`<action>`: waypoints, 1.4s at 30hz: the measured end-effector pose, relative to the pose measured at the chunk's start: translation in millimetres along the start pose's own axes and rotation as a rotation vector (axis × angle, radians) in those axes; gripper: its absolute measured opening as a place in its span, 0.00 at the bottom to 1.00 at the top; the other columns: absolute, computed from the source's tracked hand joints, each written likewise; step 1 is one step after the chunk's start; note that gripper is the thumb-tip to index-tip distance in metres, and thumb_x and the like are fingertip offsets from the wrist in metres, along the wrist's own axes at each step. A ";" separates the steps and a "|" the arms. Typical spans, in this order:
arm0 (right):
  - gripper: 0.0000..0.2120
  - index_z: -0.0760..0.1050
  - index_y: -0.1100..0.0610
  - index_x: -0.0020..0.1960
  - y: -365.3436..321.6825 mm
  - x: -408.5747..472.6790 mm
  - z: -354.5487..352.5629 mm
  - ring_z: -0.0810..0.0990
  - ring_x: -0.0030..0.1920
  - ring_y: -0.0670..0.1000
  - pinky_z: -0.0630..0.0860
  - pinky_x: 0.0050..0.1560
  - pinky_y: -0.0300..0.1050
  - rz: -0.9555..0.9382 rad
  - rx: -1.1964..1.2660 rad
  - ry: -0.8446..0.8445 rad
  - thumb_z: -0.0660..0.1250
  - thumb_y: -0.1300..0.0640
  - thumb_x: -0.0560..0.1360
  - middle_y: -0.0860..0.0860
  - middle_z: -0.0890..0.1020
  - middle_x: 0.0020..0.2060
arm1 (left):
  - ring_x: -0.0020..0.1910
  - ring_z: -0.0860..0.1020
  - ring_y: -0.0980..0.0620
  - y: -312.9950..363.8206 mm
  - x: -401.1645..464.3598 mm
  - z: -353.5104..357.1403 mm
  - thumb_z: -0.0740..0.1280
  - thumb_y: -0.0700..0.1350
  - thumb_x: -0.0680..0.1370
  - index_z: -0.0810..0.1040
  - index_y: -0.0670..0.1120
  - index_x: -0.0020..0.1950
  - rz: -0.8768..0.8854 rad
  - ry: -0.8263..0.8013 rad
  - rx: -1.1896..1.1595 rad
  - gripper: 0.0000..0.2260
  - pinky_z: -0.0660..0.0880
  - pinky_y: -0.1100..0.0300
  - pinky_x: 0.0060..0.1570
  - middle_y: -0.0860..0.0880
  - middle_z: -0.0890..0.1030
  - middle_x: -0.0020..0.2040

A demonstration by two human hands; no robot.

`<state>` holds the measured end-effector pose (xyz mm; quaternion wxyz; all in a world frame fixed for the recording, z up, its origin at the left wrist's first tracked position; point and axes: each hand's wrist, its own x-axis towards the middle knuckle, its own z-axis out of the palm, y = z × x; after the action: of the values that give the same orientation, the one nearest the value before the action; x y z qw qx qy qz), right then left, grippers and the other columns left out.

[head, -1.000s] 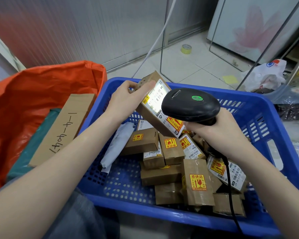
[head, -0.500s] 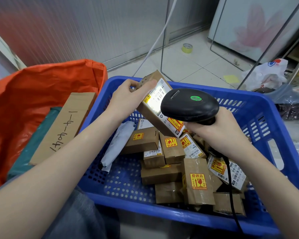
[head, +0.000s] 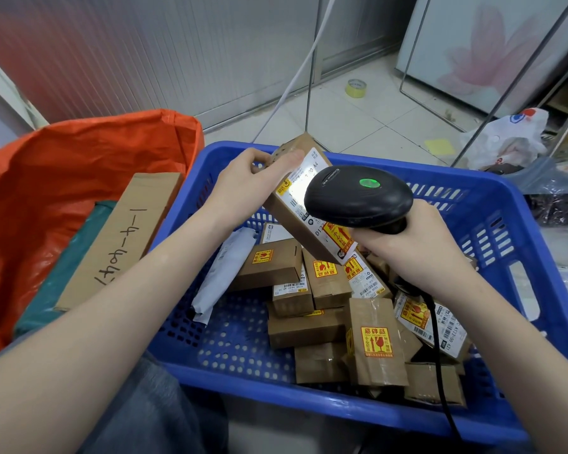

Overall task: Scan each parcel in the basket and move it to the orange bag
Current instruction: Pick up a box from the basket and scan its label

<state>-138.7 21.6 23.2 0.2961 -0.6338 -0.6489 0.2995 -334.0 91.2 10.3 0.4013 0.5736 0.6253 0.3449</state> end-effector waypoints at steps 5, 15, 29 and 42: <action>0.11 0.77 0.59 0.53 0.1 -0.3 -1.6 0.78 0.43 0.46 0.72 0.40 0.37 0.007 0.015 0.010 0.70 0.55 0.73 0.46 0.78 0.36 | 0.44 0.78 0.60 -2.4 2.9 -5.1 0.64 0.63 0.76 0.75 0.49 0.60 -0.045 0.082 0.007 0.22 0.68 0.67 0.38 0.53 0.82 0.49; 0.12 0.77 0.60 0.52 1.5 -0.1 -3.5 0.77 0.41 0.46 0.71 0.39 0.36 0.013 -0.002 0.012 0.70 0.55 0.73 0.48 0.79 0.36 | 0.42 0.76 0.61 -2.4 3.0 -6.5 0.64 0.62 0.76 0.74 0.48 0.63 -0.048 0.088 0.047 0.22 0.66 0.69 0.36 0.52 0.81 0.52; 0.08 0.78 0.61 0.48 -2.7 -1.3 -4.5 0.79 0.41 0.49 0.75 0.42 0.43 0.022 0.007 -0.002 0.70 0.57 0.72 0.53 0.80 0.36 | 0.40 0.75 0.62 -4.3 5.0 -6.9 0.64 0.62 0.76 0.72 0.48 0.64 -0.057 0.100 0.074 0.23 0.66 0.69 0.35 0.55 0.78 0.47; 0.06 0.78 0.58 0.46 -1.6 1.0 -3.9 0.79 0.37 0.47 0.75 0.38 0.40 0.061 0.089 0.009 0.71 0.56 0.71 0.53 0.80 0.33 | 0.45 0.77 0.61 -1.5 1.6 -7.4 0.64 0.64 0.75 0.74 0.50 0.59 -0.051 0.056 0.038 0.21 0.68 0.65 0.40 0.55 0.81 0.47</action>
<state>-136.8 22.7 27.0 0.3174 -0.6409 -0.6138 0.3342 -341.4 92.8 12.1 0.3812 0.5549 0.6574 0.3386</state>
